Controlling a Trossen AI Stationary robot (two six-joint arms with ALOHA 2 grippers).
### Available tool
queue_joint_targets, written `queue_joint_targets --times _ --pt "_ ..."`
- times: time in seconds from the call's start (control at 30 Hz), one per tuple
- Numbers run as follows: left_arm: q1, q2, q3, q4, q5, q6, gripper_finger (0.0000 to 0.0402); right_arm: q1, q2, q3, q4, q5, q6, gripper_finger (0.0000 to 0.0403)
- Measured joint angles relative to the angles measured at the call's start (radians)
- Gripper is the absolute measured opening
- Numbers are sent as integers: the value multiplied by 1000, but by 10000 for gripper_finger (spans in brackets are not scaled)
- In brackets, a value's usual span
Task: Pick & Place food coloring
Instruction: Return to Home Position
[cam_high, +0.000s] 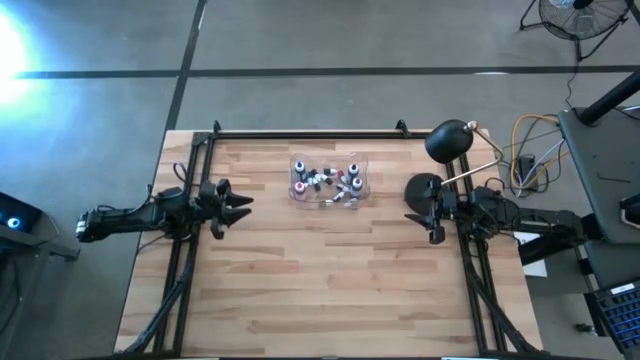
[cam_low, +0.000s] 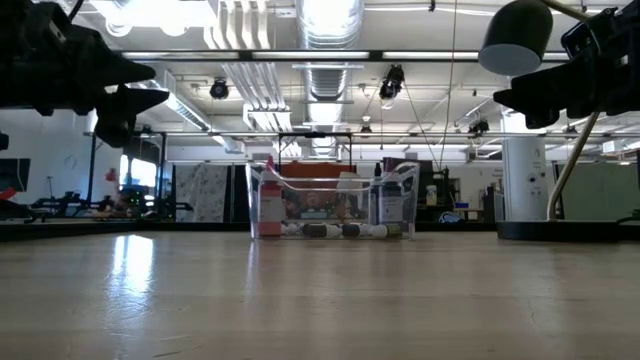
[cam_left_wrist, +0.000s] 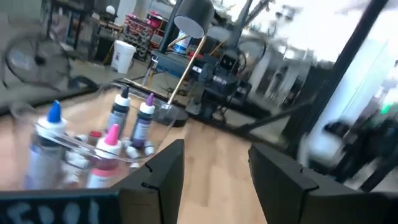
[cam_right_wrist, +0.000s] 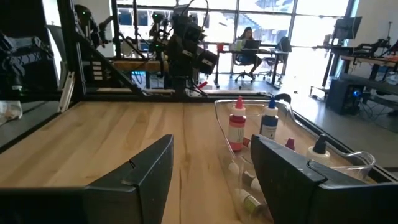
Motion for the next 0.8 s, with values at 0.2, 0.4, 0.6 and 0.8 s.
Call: queue_joint_targets --times 0.2,0.4,0.6,0.8 --pt "-1 19 3 -44 18 276 154 0 0 0 0 0 0 208" --pt "-1 34 3 -53 18 314 154 0 1 0 0 2 0 208" --pt "-1 34 2 -54 18 308 154 0 1 0 0 2 0 208" --pt "-1 34 2 -56 18 307 154 0 1 0 0 2 0 208"
